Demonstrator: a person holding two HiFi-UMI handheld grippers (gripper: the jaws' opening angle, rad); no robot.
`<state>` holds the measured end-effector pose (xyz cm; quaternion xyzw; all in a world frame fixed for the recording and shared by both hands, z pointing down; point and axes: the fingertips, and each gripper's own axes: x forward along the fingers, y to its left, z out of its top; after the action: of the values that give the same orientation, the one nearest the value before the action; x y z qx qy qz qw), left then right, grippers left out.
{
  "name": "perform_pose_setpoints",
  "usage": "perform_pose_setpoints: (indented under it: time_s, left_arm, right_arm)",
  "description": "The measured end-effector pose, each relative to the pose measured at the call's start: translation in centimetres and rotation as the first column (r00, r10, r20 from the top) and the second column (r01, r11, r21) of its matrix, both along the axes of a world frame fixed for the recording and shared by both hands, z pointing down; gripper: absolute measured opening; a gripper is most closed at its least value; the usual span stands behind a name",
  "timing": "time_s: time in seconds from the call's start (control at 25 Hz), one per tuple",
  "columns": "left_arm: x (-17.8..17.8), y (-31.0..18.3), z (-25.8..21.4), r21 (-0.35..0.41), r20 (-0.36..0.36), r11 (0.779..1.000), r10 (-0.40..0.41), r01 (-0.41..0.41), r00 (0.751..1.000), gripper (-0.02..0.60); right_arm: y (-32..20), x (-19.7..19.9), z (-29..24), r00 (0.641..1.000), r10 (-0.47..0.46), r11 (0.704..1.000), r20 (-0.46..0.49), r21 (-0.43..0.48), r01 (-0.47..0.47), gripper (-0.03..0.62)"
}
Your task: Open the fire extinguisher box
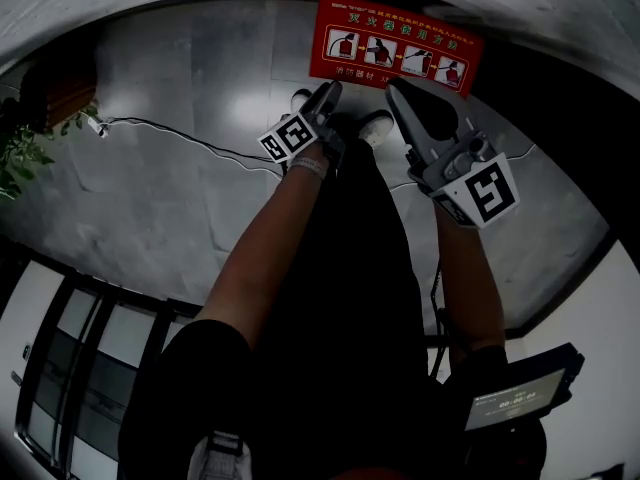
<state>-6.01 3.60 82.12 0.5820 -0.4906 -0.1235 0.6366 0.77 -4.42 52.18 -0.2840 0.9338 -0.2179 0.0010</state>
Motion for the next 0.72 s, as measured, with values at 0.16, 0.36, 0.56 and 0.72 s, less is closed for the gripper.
perform_pose_setpoints:
  time_s: [0.16,0.36,0.56,0.72]
  left_arm:
    - [0.0,-0.1,0.7,-0.026,-0.019,0.999,-0.023,0.023,1.0,0.172]
    - [-0.5,-1.4,0.7,0.003,-0.027,0.999,-0.042,0.042,0.999,0.179]
    - [-0.9,-2.2,1.3,-0.014,-0.033,0.997,-0.071,0.07,0.997,0.179]
    - [-1.0,-2.0,1.2,-0.018,-0.048,0.996,-0.086,0.085,0.995,0.156]
  right_arm:
    - [-0.3,-0.6,-0.2,1.0,-0.004,1.0,-0.008,-0.015,0.004,0.011]
    - [-0.8,-0.1,-0.3,1.0,0.003,1.0,-0.02,-0.018,-0.003,0.011]
    - [-0.9,0.4,-0.1,0.999,0.007,0.999,-0.047,-0.031,-0.009,0.011]
    - [-0.4,0.4,-0.4,0.999,-0.011,1.0,-0.048,-0.005,0.01,0.011]
